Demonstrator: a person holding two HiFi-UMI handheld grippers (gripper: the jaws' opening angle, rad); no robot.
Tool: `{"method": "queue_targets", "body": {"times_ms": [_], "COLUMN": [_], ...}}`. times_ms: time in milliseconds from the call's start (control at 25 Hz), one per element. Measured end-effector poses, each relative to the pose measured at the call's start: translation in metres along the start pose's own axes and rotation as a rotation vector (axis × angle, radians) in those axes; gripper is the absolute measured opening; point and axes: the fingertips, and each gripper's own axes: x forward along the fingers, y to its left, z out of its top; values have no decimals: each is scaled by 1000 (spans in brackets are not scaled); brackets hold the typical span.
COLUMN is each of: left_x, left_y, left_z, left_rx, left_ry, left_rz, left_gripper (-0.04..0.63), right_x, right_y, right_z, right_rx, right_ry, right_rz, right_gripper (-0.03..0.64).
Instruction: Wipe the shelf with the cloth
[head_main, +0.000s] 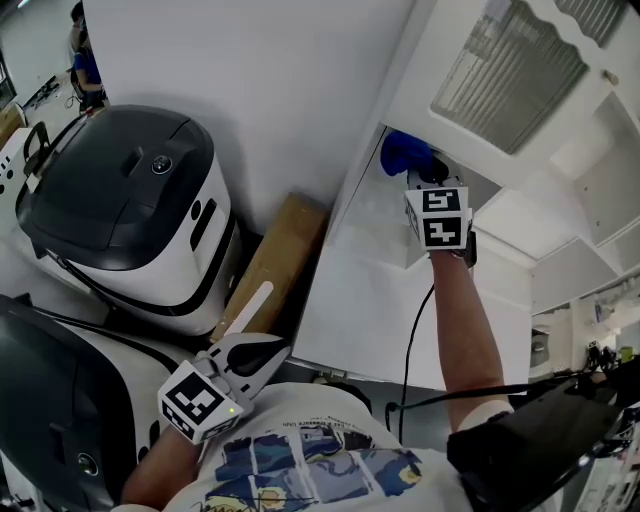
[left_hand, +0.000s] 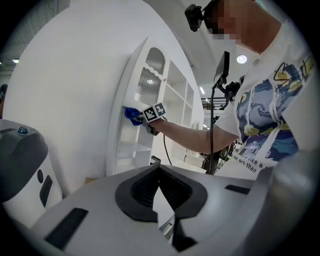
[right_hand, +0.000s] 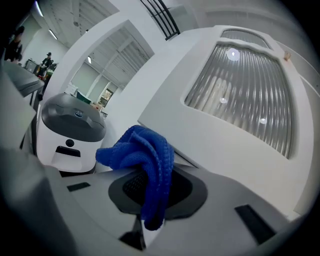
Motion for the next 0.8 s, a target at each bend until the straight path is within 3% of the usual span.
{"method": "queue_targets", "body": {"times_ms": [440, 800], "left_x": [-38, -40], "left_y": [12, 16], "left_z": [-7, -18], "left_rx": [-20, -26], "left_ry": [-22, -19], "left_rz": [-1, -35], "left_gripper": [11, 11], "right_x": [4, -8], "right_y": [17, 33], "right_z": [-6, -87], "right_rx": [83, 143], "right_ry": [38, 209], "right_rz": [-21, -18], "right_gripper": [66, 66]}}
